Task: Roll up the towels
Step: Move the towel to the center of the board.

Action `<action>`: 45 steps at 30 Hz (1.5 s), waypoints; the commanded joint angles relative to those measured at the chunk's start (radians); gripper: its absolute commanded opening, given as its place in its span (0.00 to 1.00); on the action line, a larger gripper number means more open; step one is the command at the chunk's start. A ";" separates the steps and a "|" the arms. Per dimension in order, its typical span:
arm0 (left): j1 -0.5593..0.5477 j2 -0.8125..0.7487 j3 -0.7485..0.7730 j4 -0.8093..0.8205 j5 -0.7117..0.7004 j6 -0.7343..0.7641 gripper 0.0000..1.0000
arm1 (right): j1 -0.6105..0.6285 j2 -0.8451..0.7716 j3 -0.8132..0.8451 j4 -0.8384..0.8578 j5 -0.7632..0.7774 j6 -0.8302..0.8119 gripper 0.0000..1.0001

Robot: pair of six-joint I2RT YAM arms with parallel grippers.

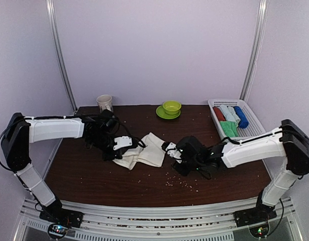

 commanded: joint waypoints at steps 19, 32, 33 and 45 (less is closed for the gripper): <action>0.124 -0.064 -0.064 0.069 0.242 0.076 0.00 | 0.101 0.456 0.289 0.266 0.216 -0.097 0.40; 0.158 -0.143 -0.050 0.095 0.159 0.077 0.00 | 0.093 0.237 0.167 0.316 0.317 0.017 0.00; 0.169 -0.163 -0.050 0.100 0.158 0.081 0.00 | 0.087 0.193 0.138 0.328 0.317 0.033 0.00; 0.205 -0.434 -0.145 0.066 0.137 0.180 0.00 | -0.012 -0.276 -0.038 -0.029 0.385 0.485 0.00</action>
